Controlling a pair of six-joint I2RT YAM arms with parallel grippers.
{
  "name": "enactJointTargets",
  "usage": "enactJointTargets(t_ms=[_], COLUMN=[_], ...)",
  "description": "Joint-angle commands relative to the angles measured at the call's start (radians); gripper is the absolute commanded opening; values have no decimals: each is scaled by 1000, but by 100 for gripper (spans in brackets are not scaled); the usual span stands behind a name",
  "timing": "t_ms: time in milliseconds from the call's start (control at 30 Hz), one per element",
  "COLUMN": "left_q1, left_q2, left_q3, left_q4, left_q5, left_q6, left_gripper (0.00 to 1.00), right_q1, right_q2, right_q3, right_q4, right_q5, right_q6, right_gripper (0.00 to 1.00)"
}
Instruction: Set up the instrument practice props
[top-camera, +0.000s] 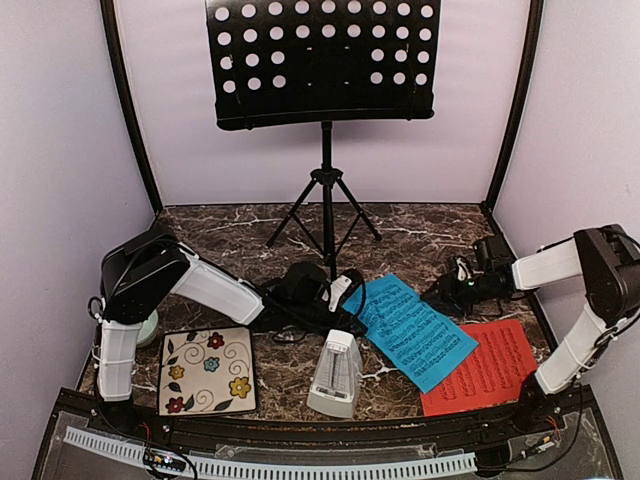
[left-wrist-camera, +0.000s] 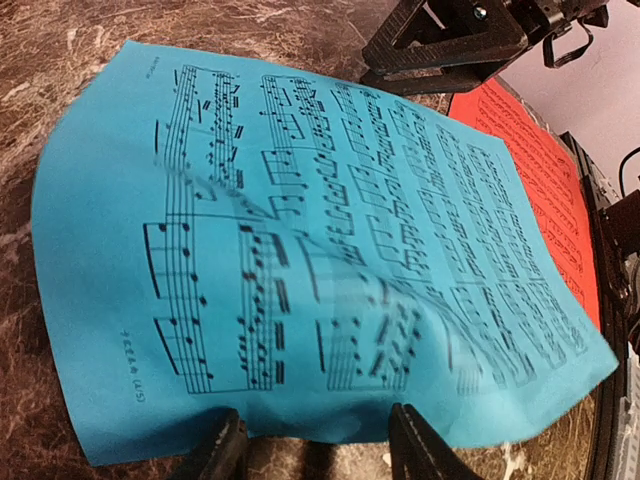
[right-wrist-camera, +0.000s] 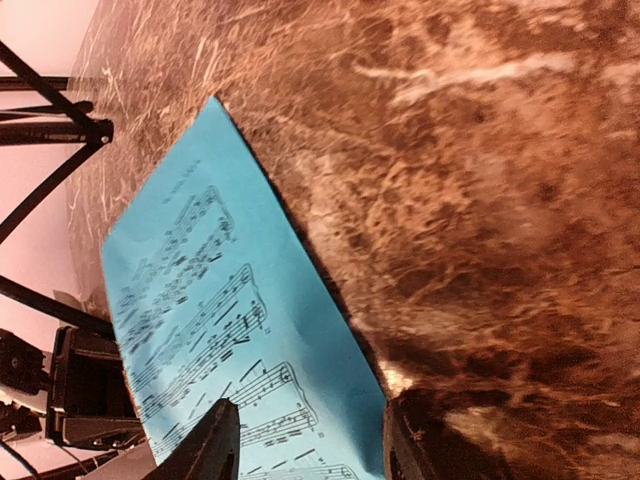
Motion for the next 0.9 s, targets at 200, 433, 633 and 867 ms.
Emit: enactJointTargets(t_ms=[200, 433, 633, 867], left_q1=[-5, -4, -3, 12], left_q2=[31, 1, -44, -42], left_q3=[21, -25, -64, -87], left_q4=[-43, 59, 166, 264], left_q5=[-3, 38, 96, 131], left_q6=[1, -30, -62, -140], left_gripper=[51, 70, 88, 94], right_q1=[53, 55, 59, 67], right_q2=[-2, -45, -33, -62], right_q3=[-28, -57, -78, -92], right_q4=[19, 76, 89, 133], right_q5=[-127, -134, -115, -133], right_q6=[103, 127, 127, 155], right_gripper=[49, 61, 61, 57])
